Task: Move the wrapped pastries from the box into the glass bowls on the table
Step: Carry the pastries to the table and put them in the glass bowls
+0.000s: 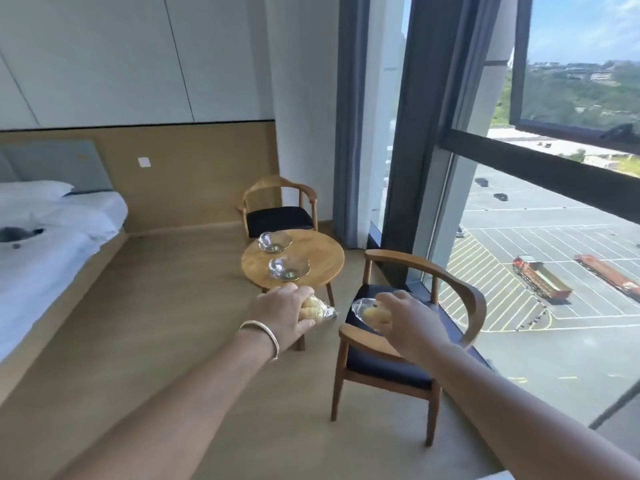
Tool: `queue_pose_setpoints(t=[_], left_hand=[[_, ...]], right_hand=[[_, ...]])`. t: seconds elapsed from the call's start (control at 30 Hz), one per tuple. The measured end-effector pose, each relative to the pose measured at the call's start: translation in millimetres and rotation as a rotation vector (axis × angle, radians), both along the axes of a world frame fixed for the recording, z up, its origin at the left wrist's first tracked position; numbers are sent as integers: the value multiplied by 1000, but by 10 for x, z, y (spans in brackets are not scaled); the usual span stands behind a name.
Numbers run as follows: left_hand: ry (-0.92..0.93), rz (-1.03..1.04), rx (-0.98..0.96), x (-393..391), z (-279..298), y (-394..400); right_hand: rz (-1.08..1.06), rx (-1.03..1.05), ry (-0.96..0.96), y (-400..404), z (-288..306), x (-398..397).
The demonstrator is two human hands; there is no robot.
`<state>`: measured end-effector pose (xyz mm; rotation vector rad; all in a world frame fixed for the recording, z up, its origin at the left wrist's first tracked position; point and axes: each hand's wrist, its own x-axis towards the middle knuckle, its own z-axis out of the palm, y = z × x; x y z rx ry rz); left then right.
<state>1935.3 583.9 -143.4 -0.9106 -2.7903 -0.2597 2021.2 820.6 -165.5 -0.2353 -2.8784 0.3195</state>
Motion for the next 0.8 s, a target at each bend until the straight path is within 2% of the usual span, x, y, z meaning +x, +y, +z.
queue_pose_setpoints(t=[0.23, 0.5, 0.8], left_hand=[[-51, 209, 7, -538, -16, -1245], [-36, 352, 7, -949, -55, -2457], [-56, 431, 42, -1442, -65, -3184]], right_hand=[[180, -32, -56, -1173, 68, -901], [290, 17, -102, -2424, 51, -1709], [377, 43, -110, -3174, 35, -2463]])
